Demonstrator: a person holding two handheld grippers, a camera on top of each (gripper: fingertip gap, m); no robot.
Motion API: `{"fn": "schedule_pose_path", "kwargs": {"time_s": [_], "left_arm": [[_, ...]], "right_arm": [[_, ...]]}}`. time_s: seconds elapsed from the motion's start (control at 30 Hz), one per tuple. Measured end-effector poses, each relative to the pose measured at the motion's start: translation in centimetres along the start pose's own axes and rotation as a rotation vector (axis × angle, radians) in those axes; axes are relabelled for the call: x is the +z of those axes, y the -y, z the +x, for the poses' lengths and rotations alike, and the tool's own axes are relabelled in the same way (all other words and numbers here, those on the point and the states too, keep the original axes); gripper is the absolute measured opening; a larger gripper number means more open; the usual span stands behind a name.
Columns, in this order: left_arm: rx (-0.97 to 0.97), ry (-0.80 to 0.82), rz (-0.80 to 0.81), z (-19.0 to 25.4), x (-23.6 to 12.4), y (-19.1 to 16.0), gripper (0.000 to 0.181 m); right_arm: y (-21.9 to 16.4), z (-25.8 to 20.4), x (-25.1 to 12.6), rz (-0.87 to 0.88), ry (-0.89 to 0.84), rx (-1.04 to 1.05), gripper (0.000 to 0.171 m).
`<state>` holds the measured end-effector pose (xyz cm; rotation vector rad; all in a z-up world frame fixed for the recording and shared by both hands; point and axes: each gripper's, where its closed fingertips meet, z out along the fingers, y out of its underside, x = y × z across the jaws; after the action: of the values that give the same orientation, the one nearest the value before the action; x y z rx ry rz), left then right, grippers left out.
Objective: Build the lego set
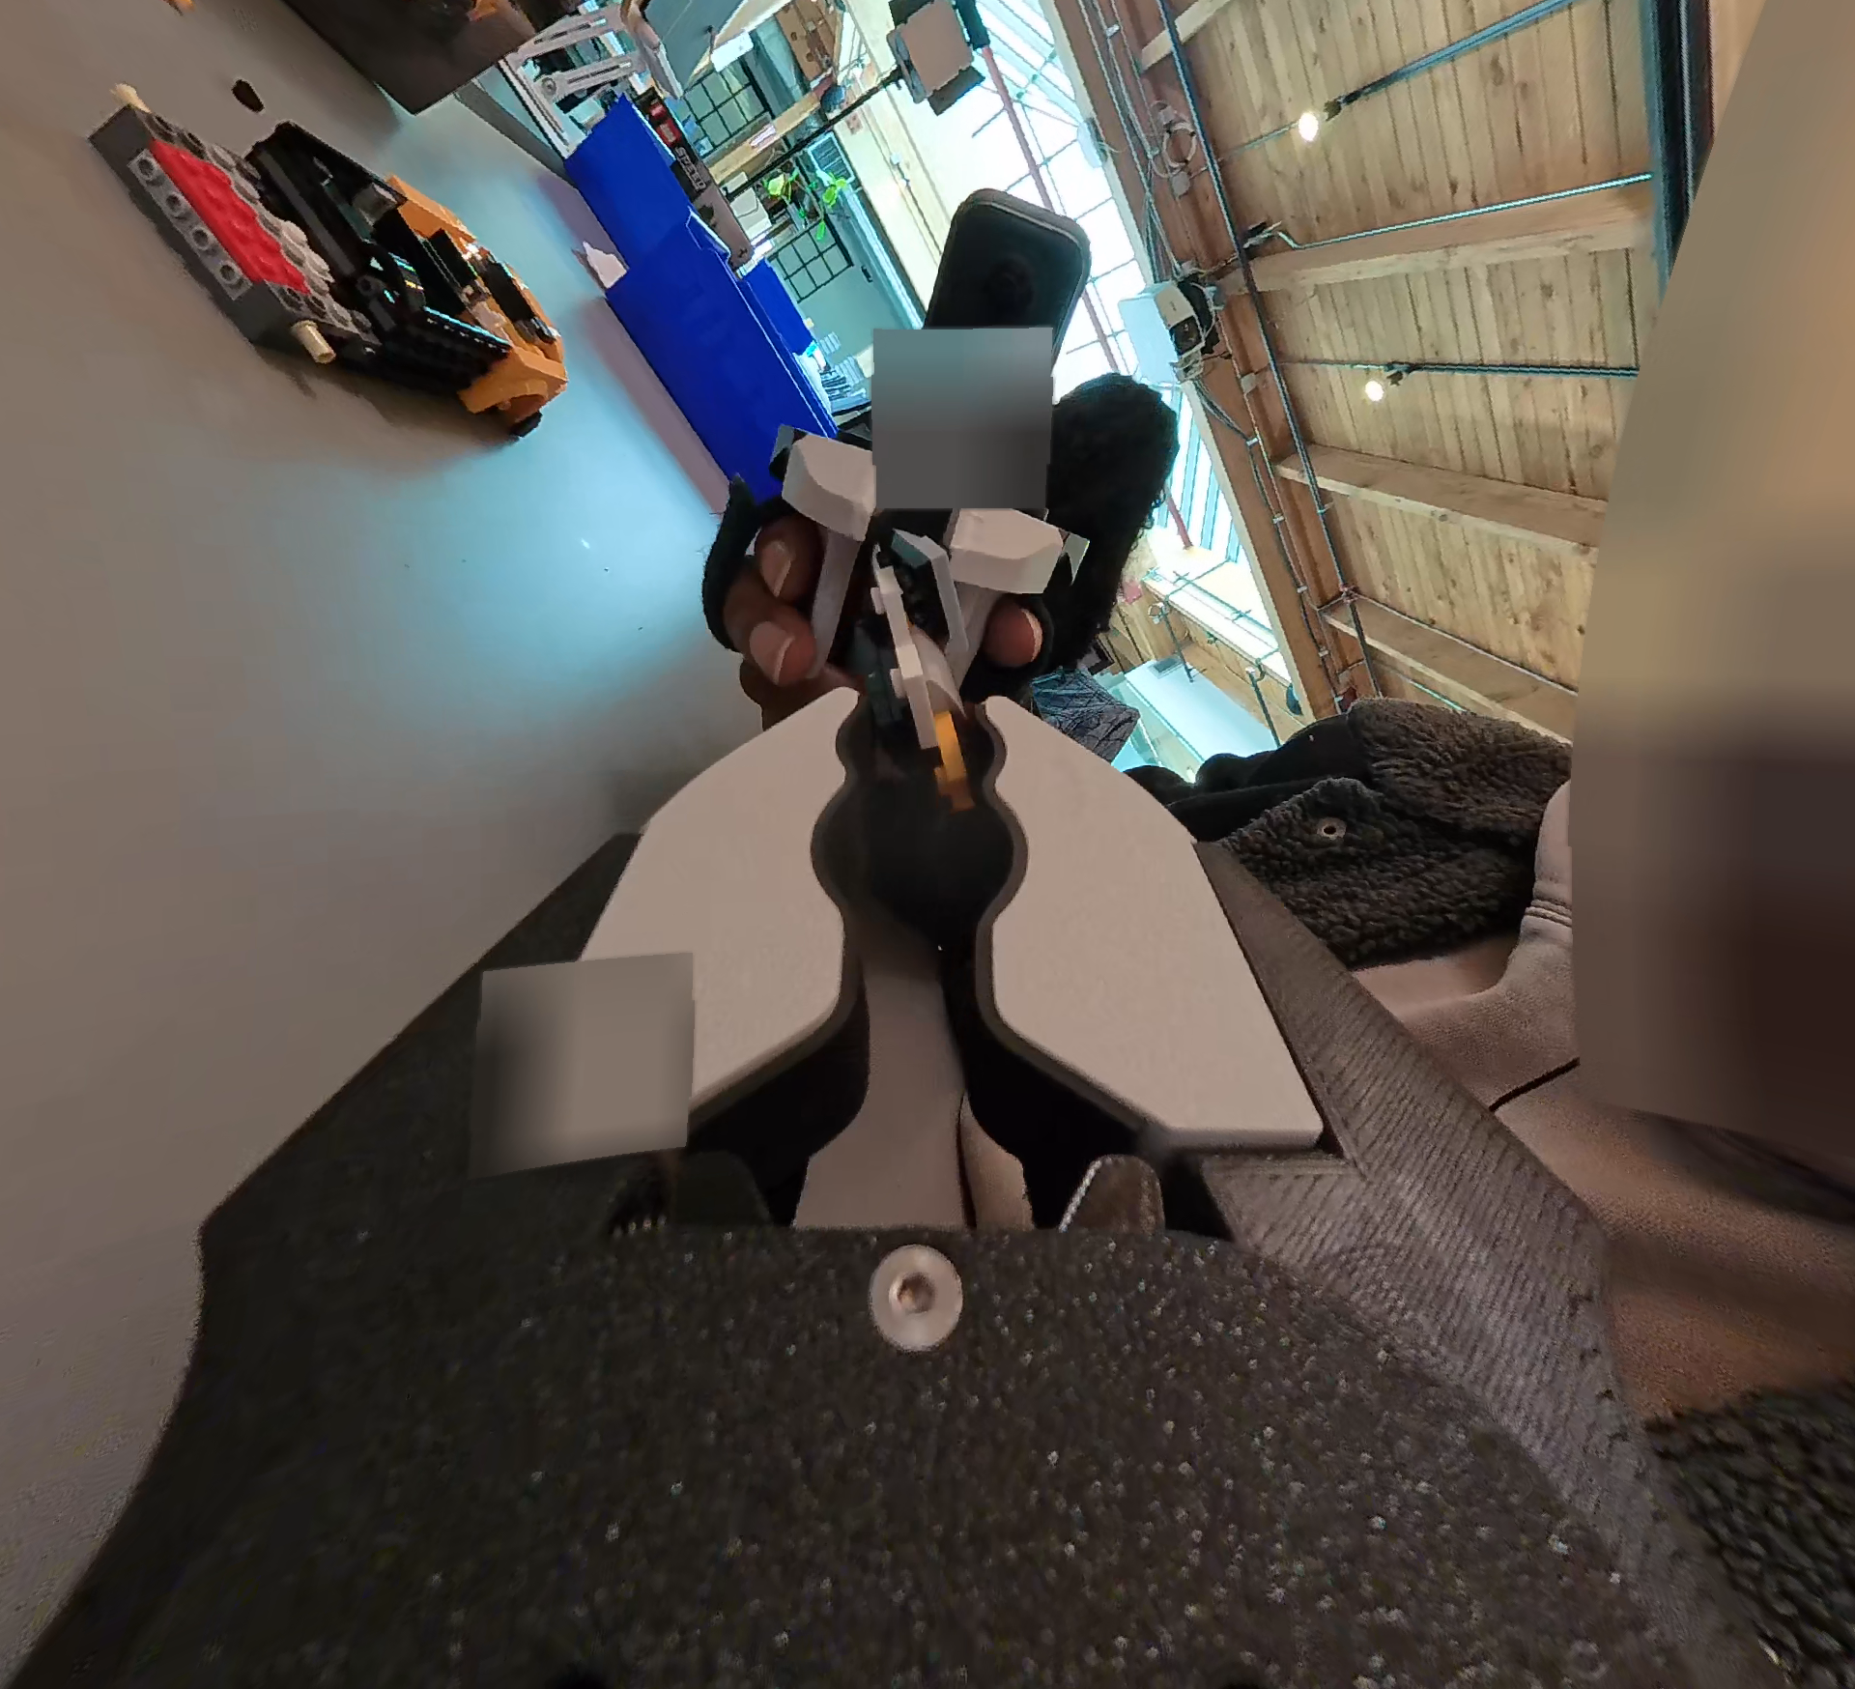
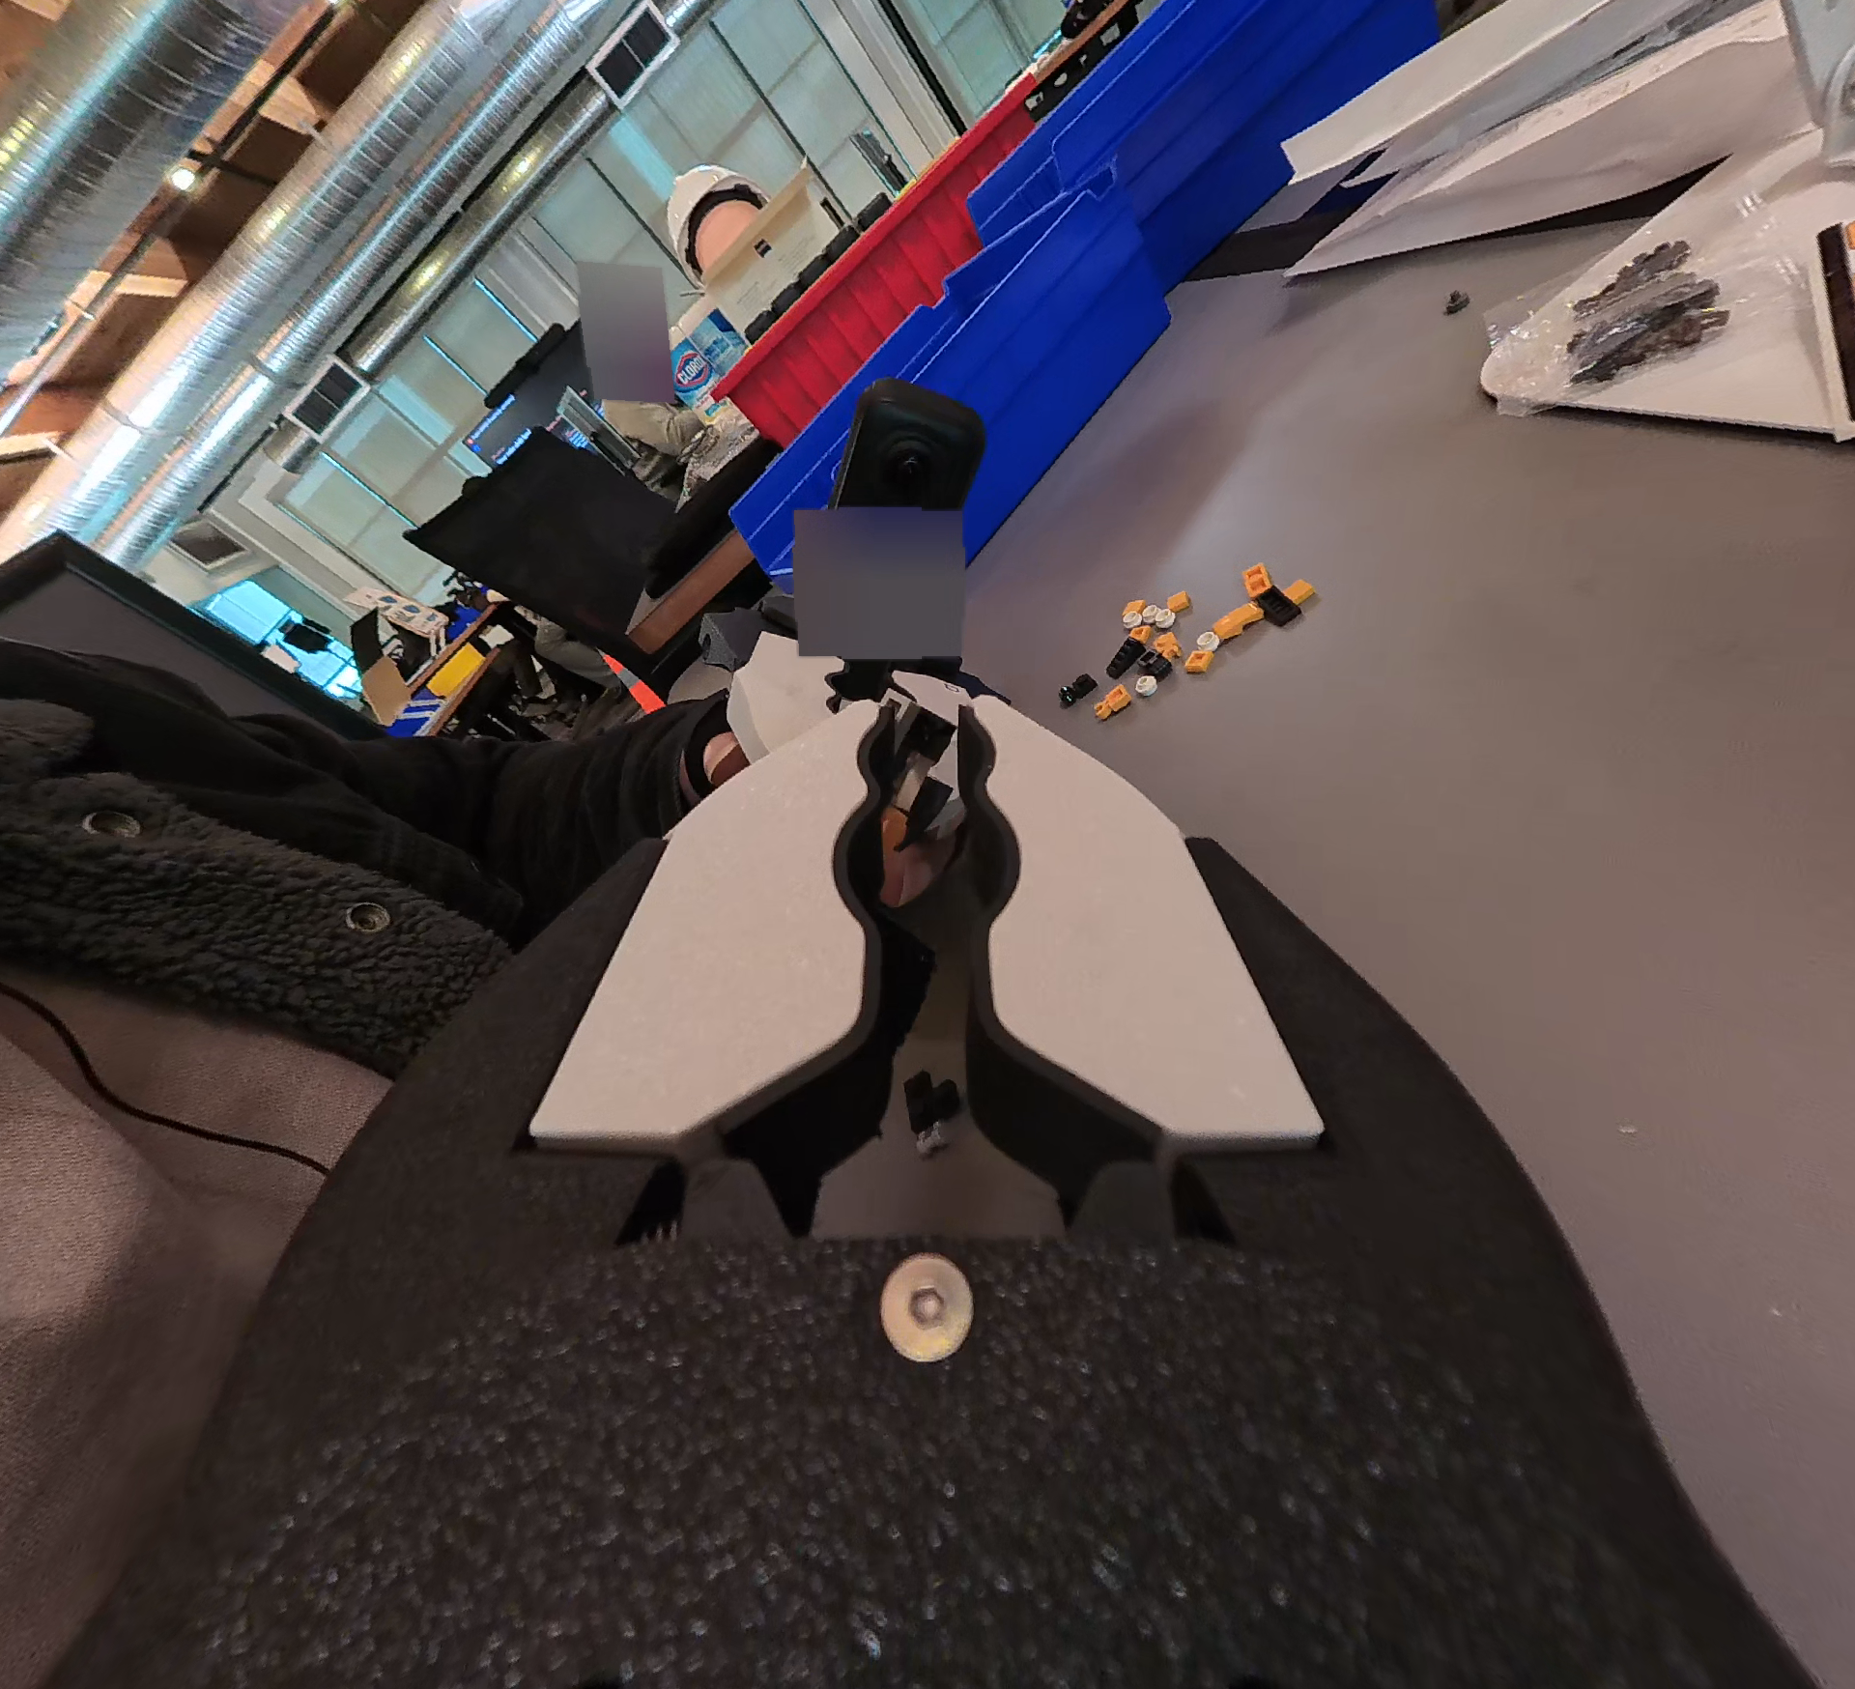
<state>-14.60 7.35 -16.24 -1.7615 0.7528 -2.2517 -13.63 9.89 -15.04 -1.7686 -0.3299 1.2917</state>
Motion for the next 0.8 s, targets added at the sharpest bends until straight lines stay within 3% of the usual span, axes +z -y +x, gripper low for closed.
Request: {"fn": "schedule_pose_path", "kwargs": {"time_s": [0.8], "left_arm": [[0.000,-0.006,-0.003,0.12,0.00,-0.03,0.017]], "right_arm": [[0.14,-0.07,-0.28,-0.031,-0.040,-0.098,0.013]]}}
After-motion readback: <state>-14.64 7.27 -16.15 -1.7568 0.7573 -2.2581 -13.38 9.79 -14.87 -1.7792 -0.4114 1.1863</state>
